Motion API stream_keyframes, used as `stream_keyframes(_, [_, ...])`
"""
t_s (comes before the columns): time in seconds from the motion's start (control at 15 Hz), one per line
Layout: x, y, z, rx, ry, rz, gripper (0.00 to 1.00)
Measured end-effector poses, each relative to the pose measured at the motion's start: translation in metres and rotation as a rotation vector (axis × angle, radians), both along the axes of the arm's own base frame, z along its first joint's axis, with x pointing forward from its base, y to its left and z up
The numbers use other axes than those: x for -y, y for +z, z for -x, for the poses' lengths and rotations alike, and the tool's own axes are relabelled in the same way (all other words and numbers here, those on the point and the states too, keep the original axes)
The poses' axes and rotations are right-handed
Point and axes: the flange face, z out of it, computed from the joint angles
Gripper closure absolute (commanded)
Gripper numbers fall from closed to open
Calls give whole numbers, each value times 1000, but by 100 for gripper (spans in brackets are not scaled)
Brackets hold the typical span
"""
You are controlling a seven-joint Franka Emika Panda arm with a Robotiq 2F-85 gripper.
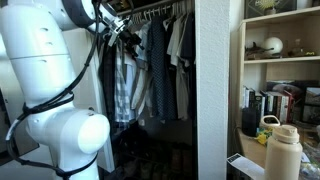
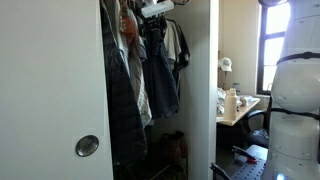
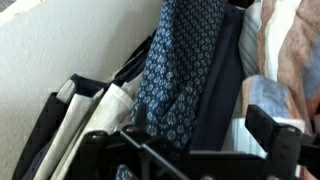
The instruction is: Remove the striped blue shirt from the rail then place it back on the rail
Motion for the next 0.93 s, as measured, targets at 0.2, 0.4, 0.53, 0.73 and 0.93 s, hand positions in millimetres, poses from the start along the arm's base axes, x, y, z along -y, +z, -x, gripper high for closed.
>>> stream_keyframes(0.2, [-8,34,-11,86,19,6,0])
stream_keyframes(0.4, [-16,61,-24,167,36,18,0])
stream_keyframes(0.53, [-24,75,-32,210,49,23,0])
stream_keyframes(0.73, [-39,93,-38,273,74,34,0])
stream_keyframes(0.93, [-51,111,-38,317,108,43,0])
